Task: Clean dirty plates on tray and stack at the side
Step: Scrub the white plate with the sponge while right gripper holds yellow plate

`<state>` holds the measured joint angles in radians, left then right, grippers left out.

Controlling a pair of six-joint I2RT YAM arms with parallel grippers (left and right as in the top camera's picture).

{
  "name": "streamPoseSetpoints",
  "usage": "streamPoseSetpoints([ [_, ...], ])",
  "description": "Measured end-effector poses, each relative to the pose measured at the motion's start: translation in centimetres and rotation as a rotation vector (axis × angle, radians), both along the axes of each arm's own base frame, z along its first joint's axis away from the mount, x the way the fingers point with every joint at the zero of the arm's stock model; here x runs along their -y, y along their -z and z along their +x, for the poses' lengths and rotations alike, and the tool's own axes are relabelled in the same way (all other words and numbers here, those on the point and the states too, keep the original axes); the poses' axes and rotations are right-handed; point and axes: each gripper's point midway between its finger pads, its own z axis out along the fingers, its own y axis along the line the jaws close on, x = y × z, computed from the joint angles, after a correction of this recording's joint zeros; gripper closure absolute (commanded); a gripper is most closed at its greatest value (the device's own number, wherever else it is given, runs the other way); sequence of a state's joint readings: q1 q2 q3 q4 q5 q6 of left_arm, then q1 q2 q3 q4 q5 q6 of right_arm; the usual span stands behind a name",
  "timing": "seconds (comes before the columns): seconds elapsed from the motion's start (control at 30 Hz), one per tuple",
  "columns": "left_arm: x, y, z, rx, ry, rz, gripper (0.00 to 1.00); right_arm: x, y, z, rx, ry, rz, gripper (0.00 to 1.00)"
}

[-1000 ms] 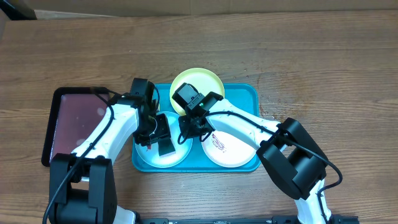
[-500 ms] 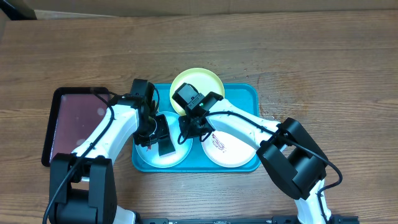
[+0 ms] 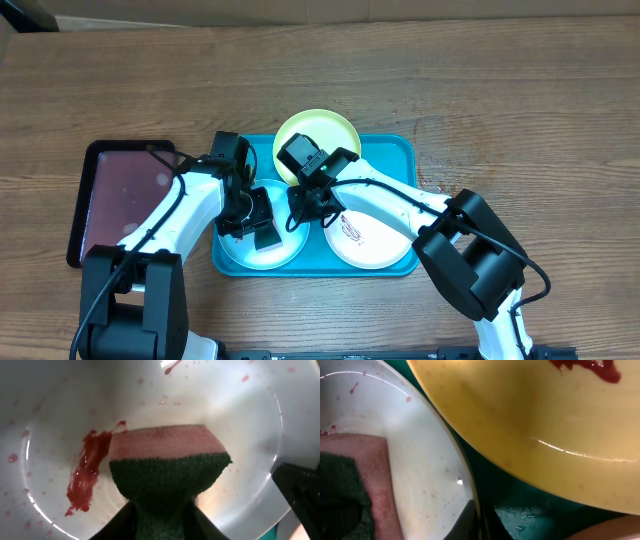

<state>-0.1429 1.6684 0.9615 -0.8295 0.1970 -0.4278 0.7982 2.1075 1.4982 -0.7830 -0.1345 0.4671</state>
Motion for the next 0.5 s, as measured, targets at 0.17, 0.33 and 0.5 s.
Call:
streamPoseSetpoints([
  [0.17, 0.0, 0.0, 0.1, 0.002, -0.007, -0.001, 0.96, 0.0, 0.0, 0.0, 0.000, 0.000, 0.000, 0.96],
  [0.33, -0.4, 0.1, 0.3, 0.013, -0.008, 0.025, 0.96, 0.0, 0.0, 0.0, 0.000, 0.000, 0.001, 0.96],
  [0.5, -2.5, 0.6, 0.8, 0.045, -0.014, 0.146, 0.96, 0.0, 0.0, 0.0, 0.000, -0.001, 0.002, 0.96],
])
